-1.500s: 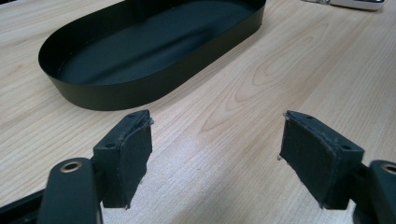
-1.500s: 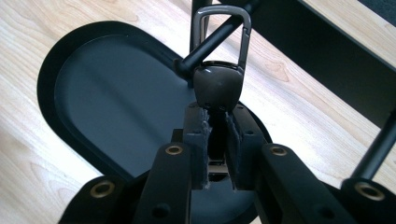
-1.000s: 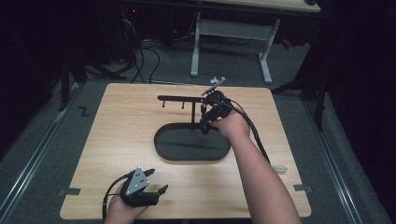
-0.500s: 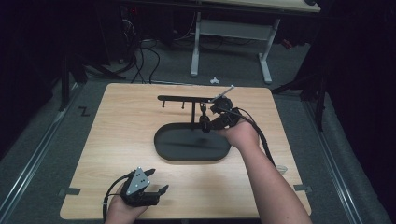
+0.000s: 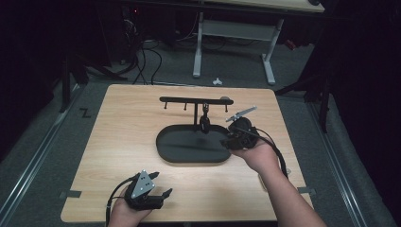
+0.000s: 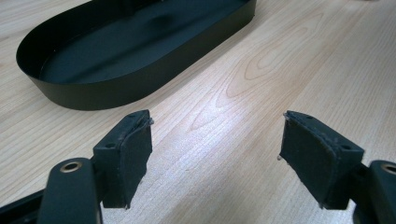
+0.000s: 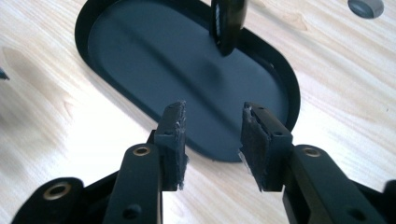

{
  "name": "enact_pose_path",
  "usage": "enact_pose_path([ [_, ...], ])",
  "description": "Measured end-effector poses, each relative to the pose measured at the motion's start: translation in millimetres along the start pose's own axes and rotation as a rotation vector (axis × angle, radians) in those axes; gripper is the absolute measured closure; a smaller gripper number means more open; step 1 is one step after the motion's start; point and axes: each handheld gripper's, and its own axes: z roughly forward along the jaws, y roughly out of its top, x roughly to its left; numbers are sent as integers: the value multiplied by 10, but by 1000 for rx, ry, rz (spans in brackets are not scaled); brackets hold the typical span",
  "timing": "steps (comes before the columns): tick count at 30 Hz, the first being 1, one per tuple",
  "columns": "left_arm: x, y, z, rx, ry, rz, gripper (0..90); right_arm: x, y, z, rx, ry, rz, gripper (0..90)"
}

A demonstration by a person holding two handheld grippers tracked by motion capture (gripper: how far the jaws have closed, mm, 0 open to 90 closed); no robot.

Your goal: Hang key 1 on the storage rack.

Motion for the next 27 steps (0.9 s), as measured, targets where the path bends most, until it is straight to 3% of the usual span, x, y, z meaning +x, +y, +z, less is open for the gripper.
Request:
enact_pose_path([
  [13,-14,-1,20,12,-4,9,252,12,-526,22,-36,14,15,523],
  [18,-17,-5,24,16,-5,7,252,33,-683,66,-25,-4,2,520],
  [27,-26,-2,33,19,-9,13,252,-15,-978,119,-9,-15,23,538],
])
